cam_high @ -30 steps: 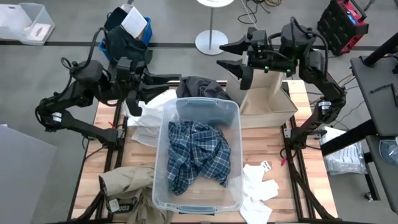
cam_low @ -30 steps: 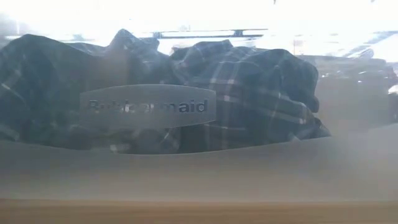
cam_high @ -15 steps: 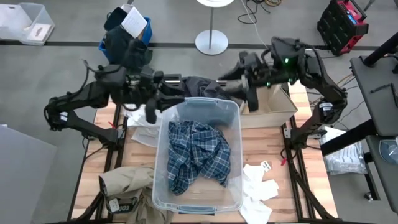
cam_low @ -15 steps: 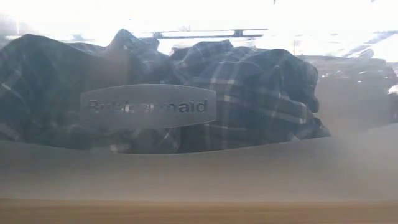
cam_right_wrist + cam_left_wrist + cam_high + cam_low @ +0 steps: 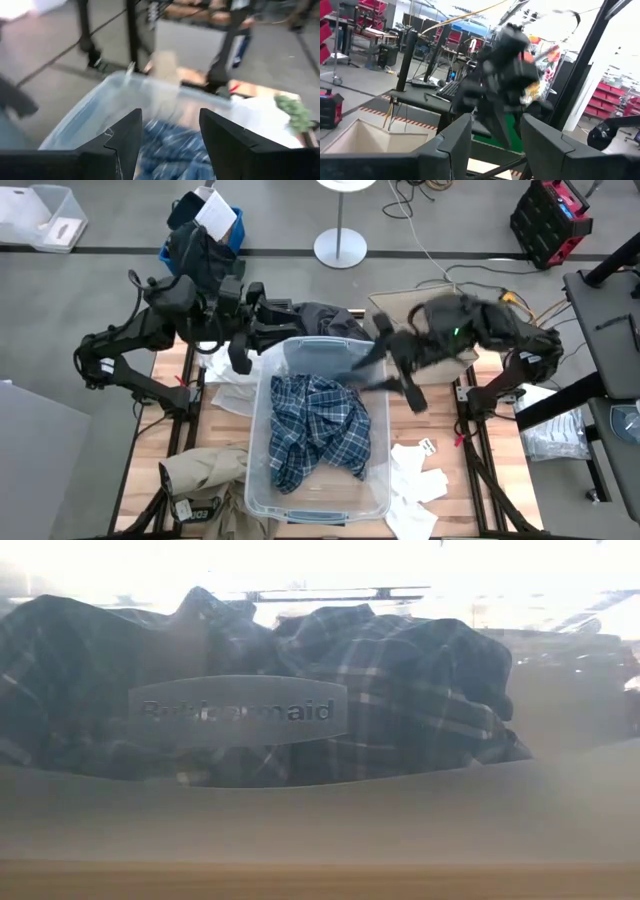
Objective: Sort clothes
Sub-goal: Put the brown shorts into the transparent bin
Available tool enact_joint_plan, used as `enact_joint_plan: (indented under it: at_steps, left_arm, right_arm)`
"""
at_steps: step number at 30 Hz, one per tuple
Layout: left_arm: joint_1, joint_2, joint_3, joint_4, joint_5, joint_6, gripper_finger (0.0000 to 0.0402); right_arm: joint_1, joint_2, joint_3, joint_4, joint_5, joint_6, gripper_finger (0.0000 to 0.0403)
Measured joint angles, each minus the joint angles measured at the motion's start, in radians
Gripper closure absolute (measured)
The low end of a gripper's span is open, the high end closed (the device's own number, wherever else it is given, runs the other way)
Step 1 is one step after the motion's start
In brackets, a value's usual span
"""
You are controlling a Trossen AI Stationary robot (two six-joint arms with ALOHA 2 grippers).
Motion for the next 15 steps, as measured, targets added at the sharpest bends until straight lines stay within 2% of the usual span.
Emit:
enact_joint_plan:
  at_steps: [3,7,11,15]
  left_arm:
    - [-0.002,-0.005,0.002,-0.019,0.0,0.021,0.0251]
    - [-0.002,-0.012,0.002,-0.018,-0.003,0.019,0.0251]
    - [-0.007,-0.011,0.001,-0.064,0.006,0.013,0.0251]
    - [-0.007,-0.011,0.001,-0.081,0.005,-0.084,0.0251]
  right_arm:
    - [0.046,-0.059,-0.118,-0.007,-0.037,-0.035,0.0218]
    - [0.075,-0.19,-0.303,0.033,-0.142,-0.046,0.0223]
    - [0.079,-0.299,-0.458,0.099,-0.123,-0.034,0.0225]
    - [0.078,-0.382,-0.577,0.136,-0.101,0.045,0.0223]
